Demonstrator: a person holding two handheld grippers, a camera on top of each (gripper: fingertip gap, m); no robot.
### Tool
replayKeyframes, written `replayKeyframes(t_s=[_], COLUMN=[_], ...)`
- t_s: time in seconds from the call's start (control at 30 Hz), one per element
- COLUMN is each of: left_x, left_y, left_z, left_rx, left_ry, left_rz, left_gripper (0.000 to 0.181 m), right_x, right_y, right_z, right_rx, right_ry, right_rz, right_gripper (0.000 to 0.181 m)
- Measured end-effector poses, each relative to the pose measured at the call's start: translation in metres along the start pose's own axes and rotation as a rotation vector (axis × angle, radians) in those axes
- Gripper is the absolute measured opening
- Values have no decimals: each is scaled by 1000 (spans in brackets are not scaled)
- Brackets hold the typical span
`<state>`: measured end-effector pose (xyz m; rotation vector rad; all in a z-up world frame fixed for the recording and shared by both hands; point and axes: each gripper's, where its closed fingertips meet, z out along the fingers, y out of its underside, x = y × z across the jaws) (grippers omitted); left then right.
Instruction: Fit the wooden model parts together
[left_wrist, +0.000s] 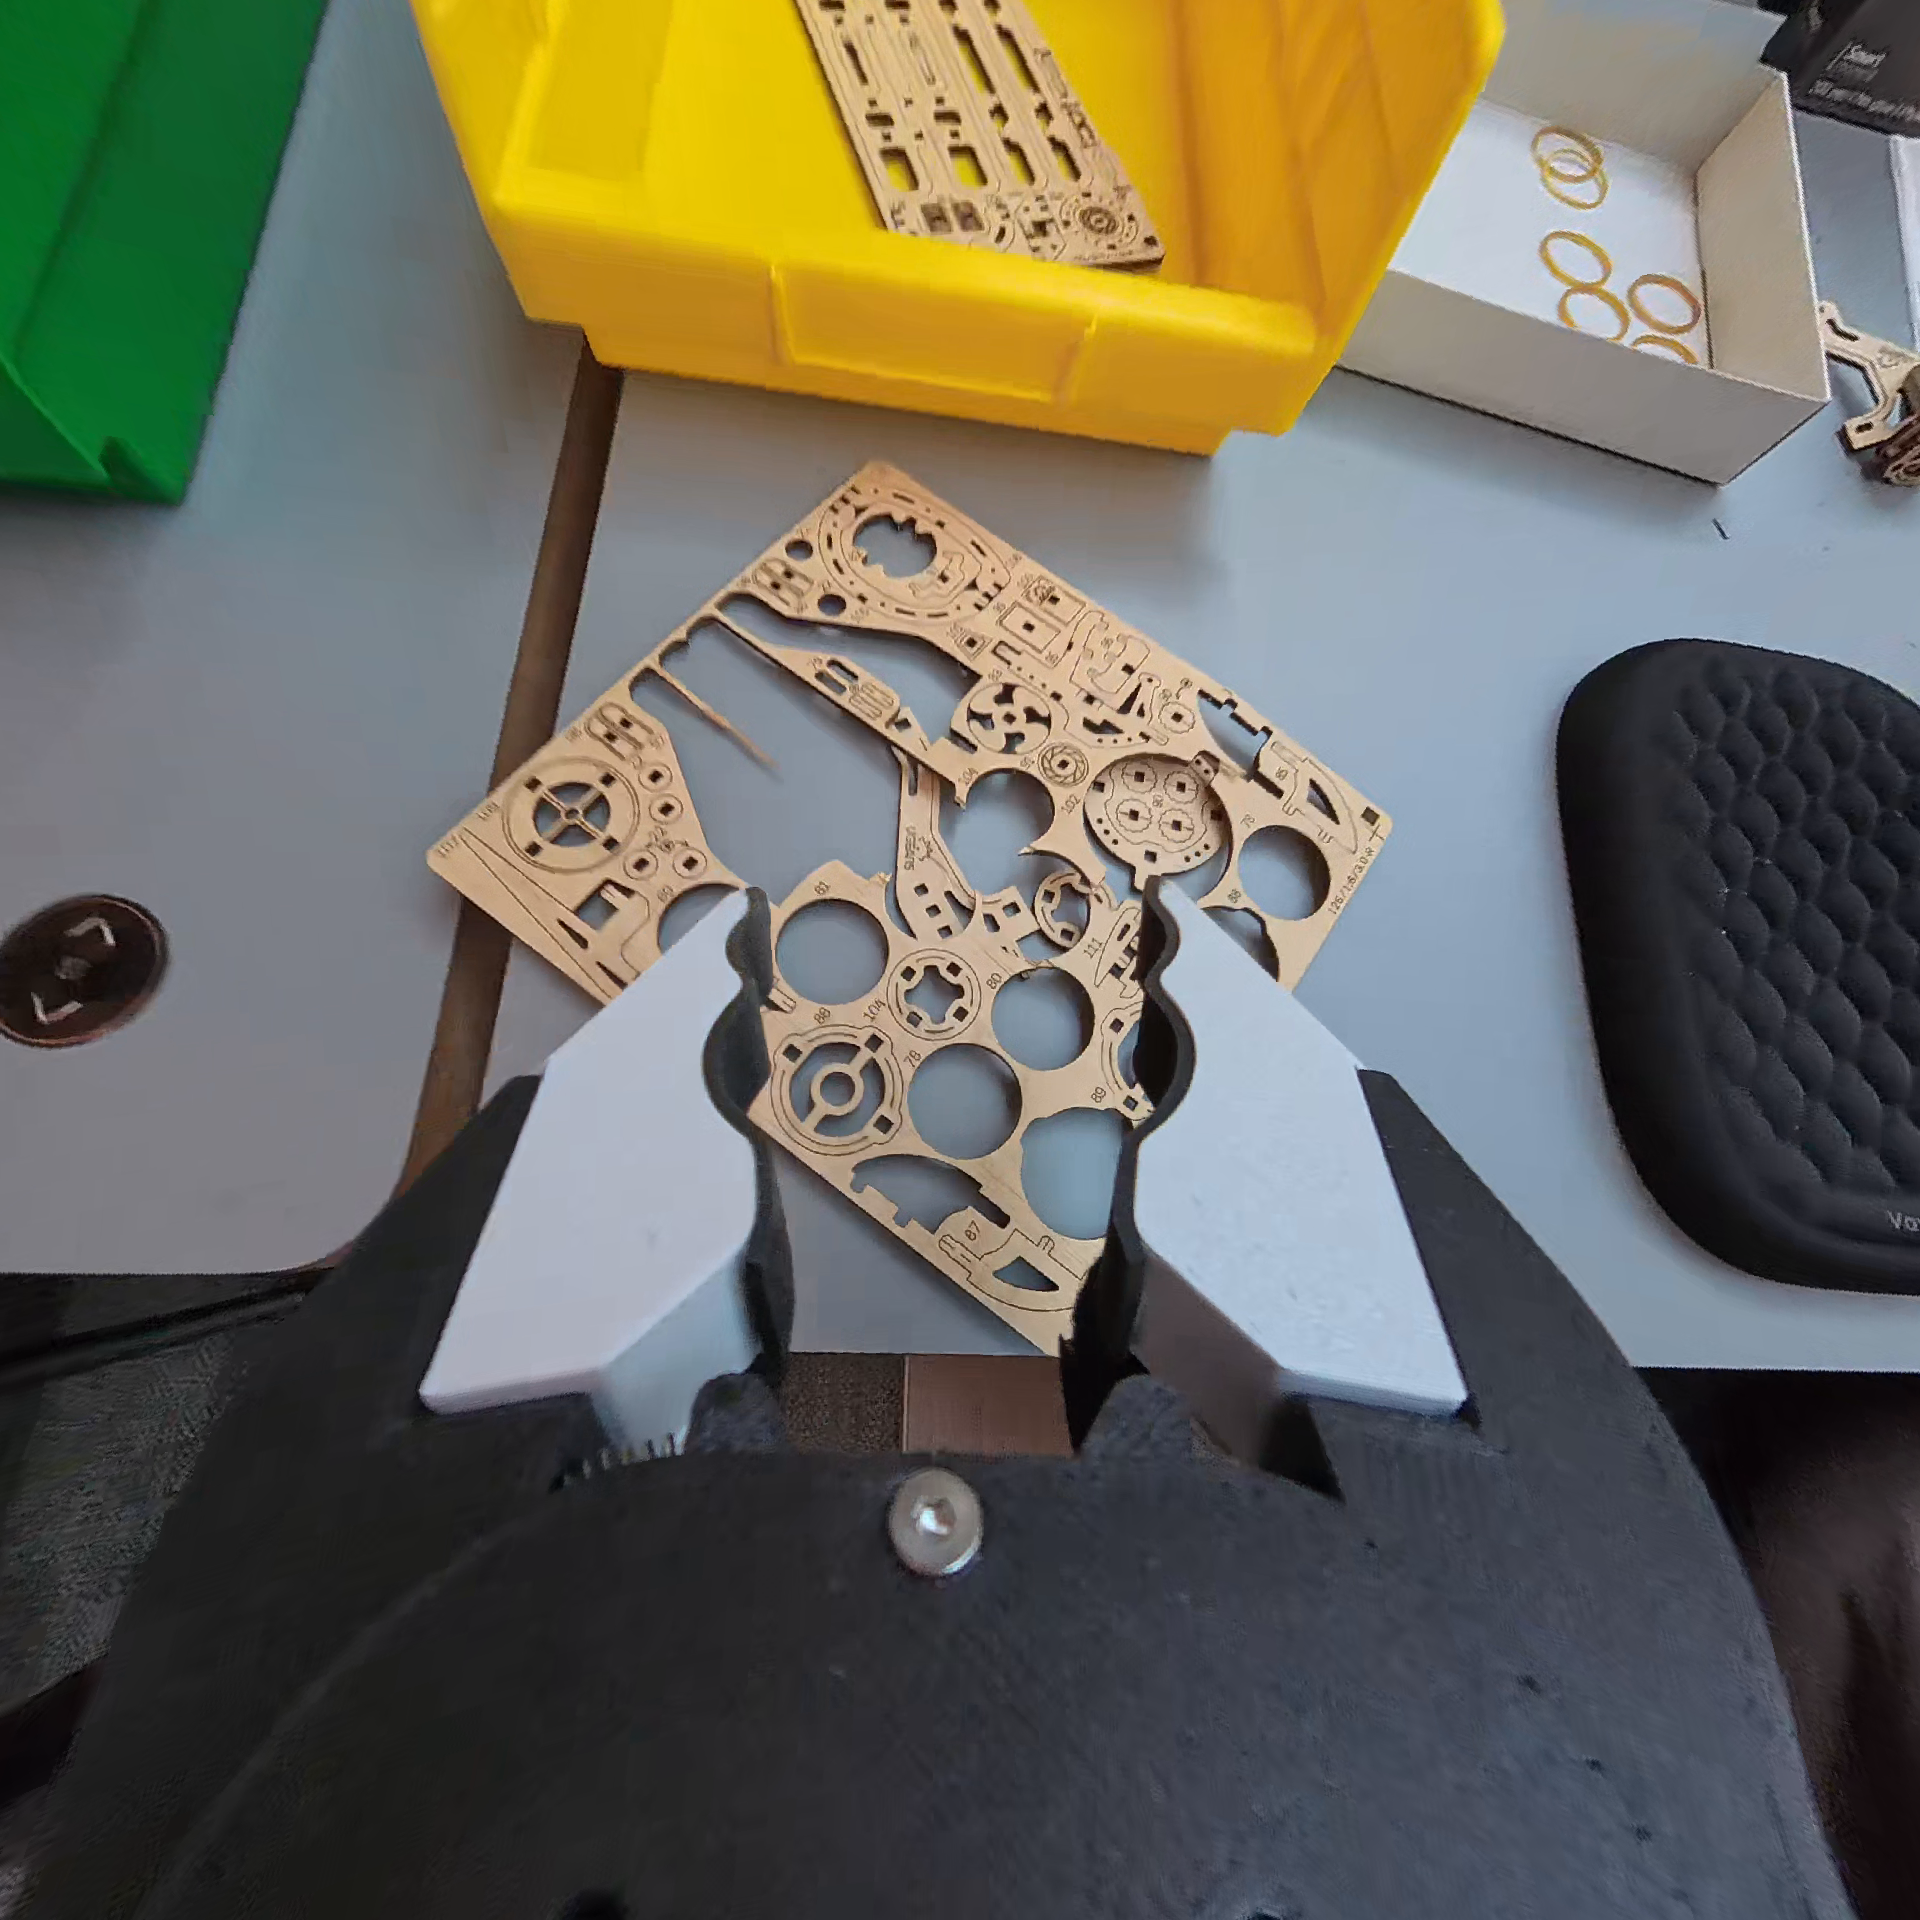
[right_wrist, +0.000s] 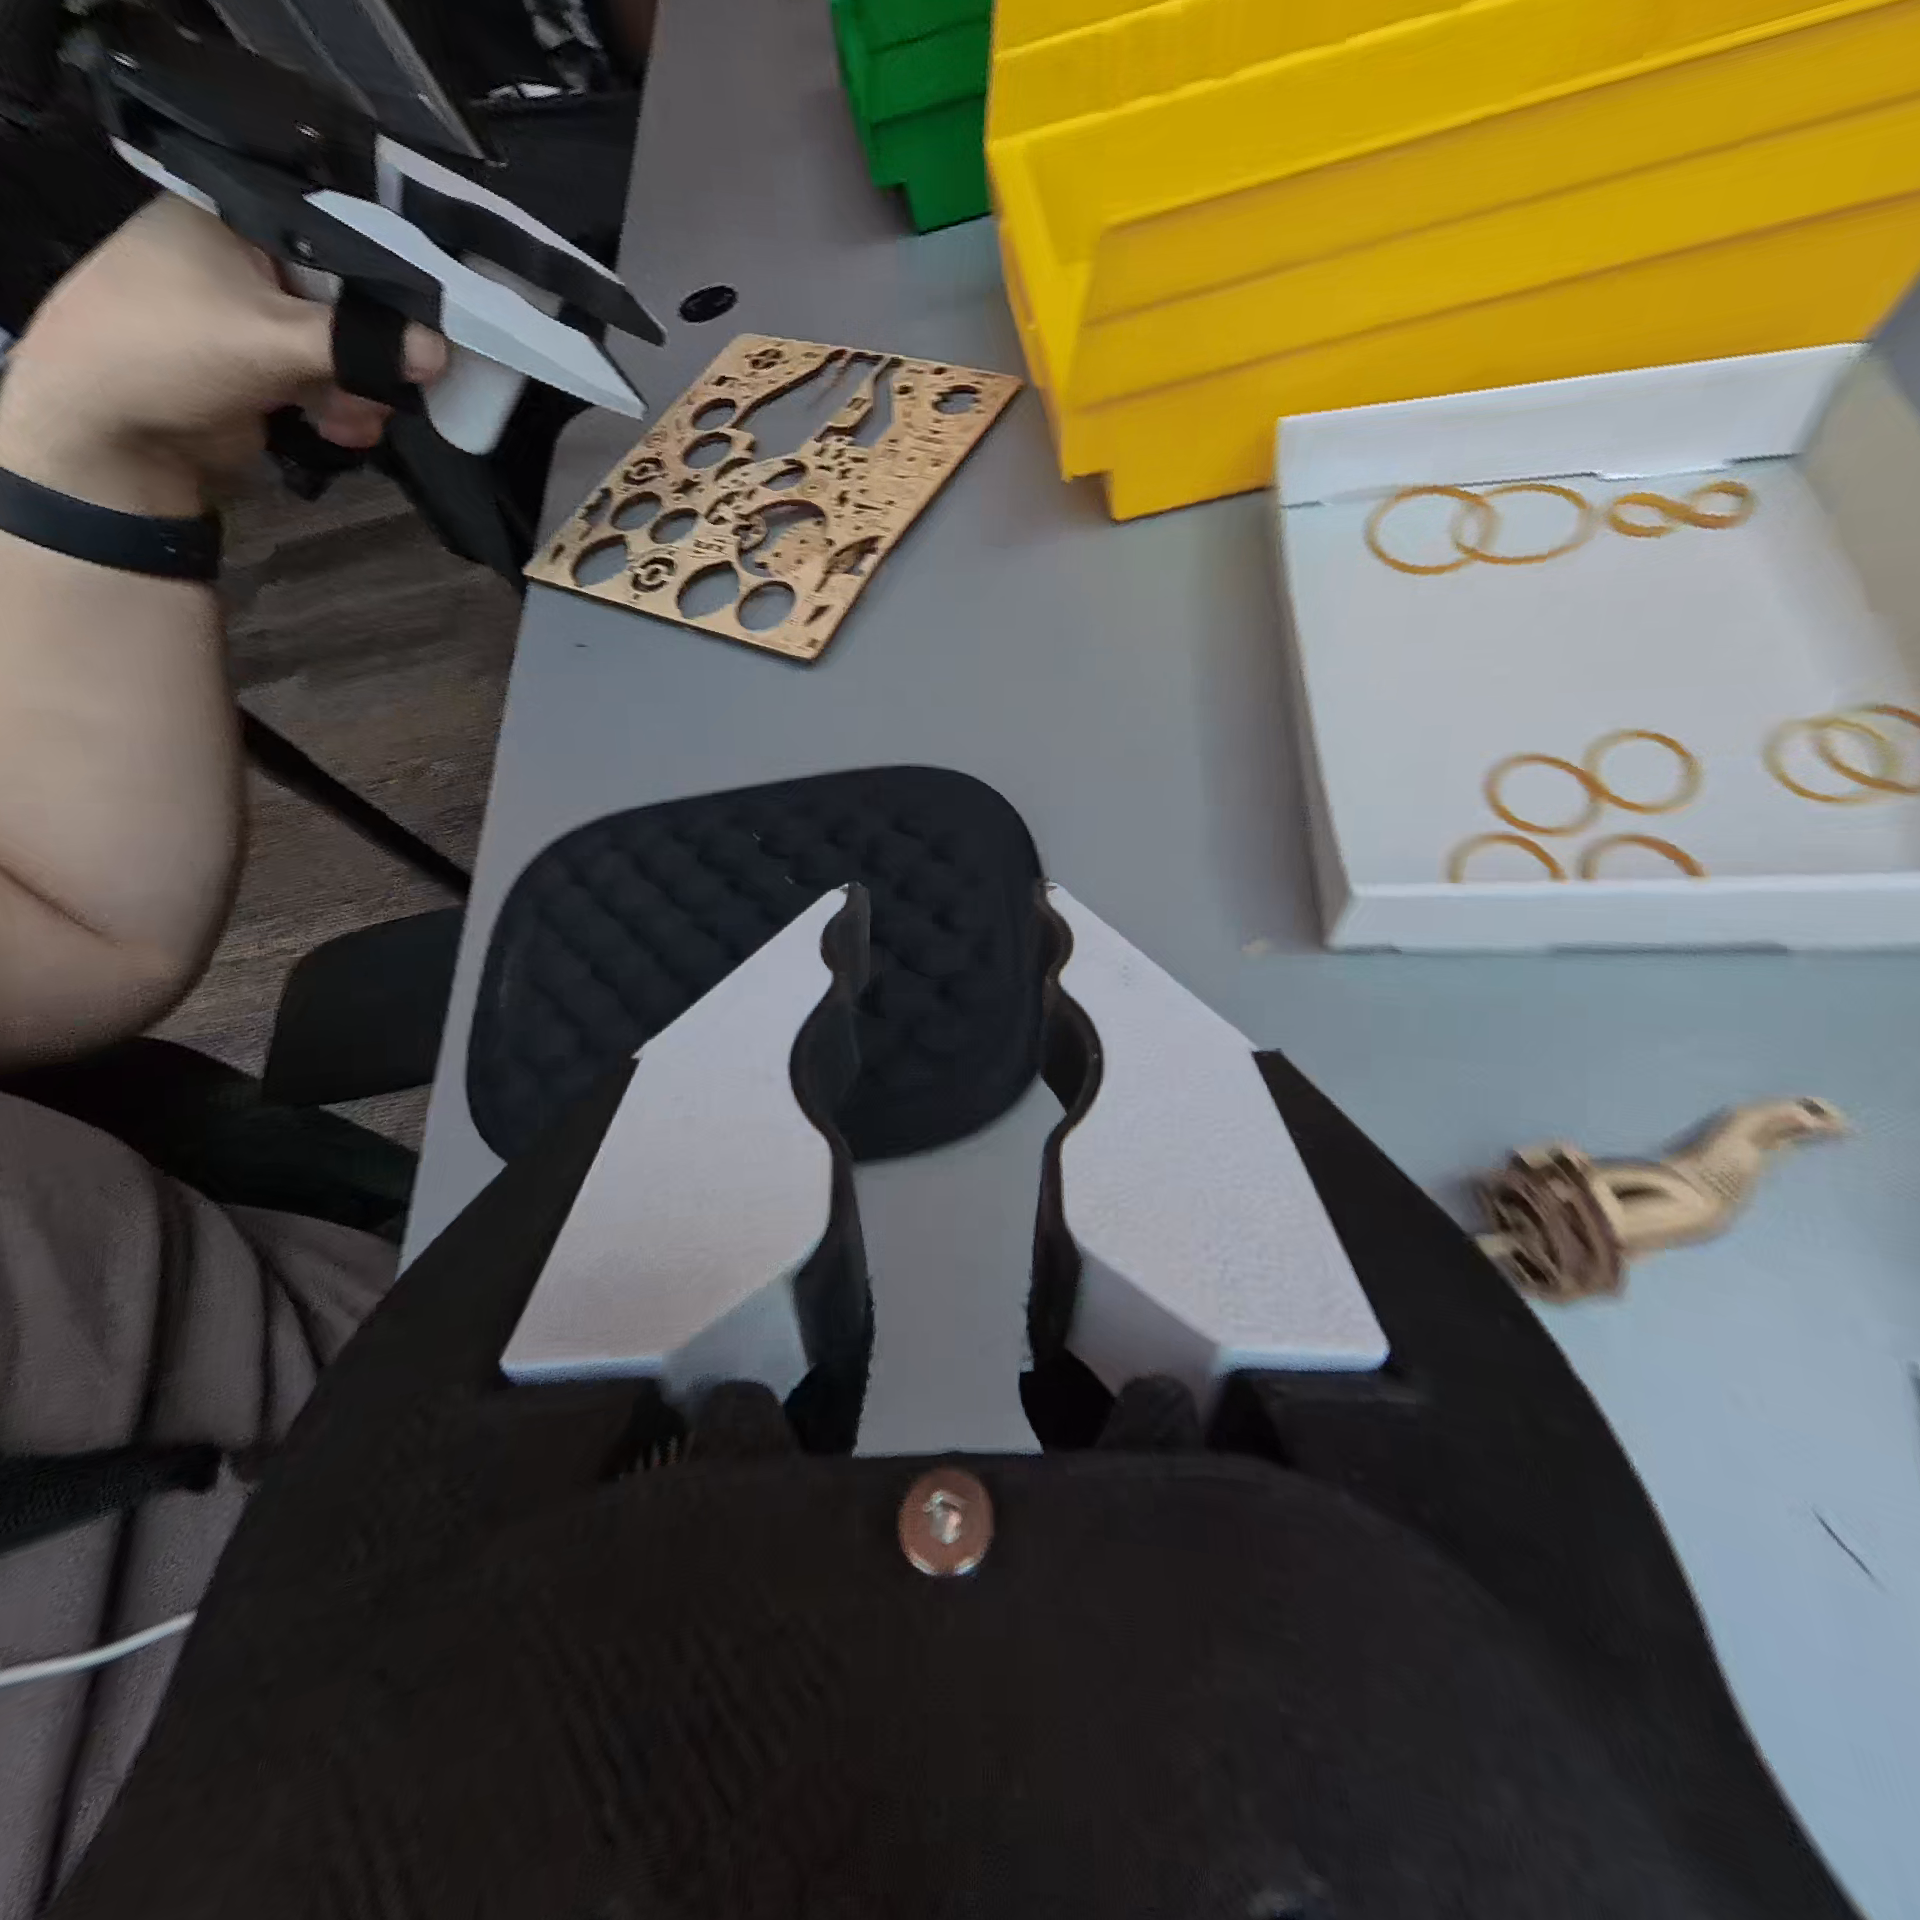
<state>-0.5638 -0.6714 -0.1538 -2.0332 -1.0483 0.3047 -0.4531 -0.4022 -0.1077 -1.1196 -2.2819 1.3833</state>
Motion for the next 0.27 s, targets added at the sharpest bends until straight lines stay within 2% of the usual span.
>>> replayKeyframes(t_s=[0.03,0.17,0.27], left_x=[-3,-16,-13], left_y=[8,31,35], left_z=[4,6,3], left_rx=[-8,-35,-12], left_ry=[-1,-33,7], left_rz=[-25,-78,-94], left_gripper=[69,69,69], right_x=[-13,-28,-30], right_y=[-11,-35,-37], right_z=[26,125,175], right_rx=[-36,-176,-256], right_ry=[-52,-91,-108], right_rz=[1,-51,25], right_gripper=[30,31,33])
